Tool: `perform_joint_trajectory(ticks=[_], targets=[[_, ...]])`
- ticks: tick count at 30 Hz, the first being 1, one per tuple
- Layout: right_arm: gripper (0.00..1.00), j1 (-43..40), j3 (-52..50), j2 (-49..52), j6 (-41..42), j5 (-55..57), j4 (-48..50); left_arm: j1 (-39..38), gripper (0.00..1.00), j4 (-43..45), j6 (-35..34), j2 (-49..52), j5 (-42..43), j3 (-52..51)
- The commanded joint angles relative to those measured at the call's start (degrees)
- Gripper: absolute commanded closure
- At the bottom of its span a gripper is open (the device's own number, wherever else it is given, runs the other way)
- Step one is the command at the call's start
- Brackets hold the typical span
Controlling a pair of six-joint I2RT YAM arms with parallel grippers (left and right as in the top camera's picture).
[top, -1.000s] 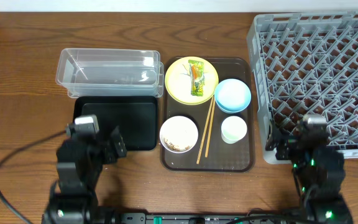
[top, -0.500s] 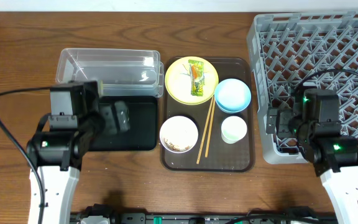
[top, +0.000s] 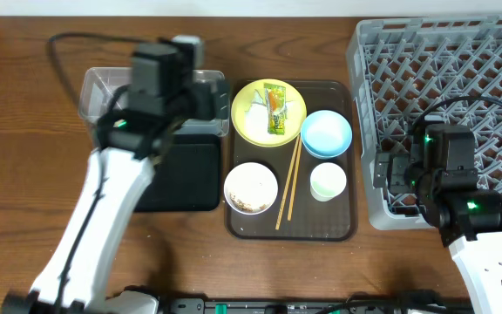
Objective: Sort waste into correct bins and load items into the dishwasher rack
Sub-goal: 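Reach the left gripper to the yellow plate and grasp the green wrapper, then carry the wrapper with the left gripper and drop it into the clear bin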
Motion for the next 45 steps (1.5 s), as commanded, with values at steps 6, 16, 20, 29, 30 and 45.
perform_joint_trajectory(ticks=[6, 16, 20, 29, 30, 45], targets=[[0.01, -0.83, 1.42, -0.09, -0.55, 0.59, 0.13, -9.51, 0.09, 10.34, 1.27, 15.69, -1.38, 0.92], [0.01, -0.83, 1.42, -0.09, -0.55, 0.59, 0.09, -12.74, 0.26, 14.71, -1.22, 29.35, -1.31, 0.92], [0.01, -0.83, 1.42, -0.09, -0.55, 0.59, -0.07, -12.74, 0.4, 14.64, -5.77, 31.8, -0.48, 0.92], [0.01, -0.83, 1.42, -0.09, -0.55, 0.59, -0.31, -13.84, 0.77, 13.42, -6.73, 32.24, -0.5, 0.9], [0.01, -0.83, 1.42, -0.09, -0.55, 0.57, -0.35, -13.86, 0.81, 12.9, -6.73, 32.26, -0.48, 0.9], [0.01, -0.83, 1.42, -0.09, -0.57, 0.61, -0.46, -8.66, 0.94, 8.98, -6.75, 17.11, -1.22, 0.92]])
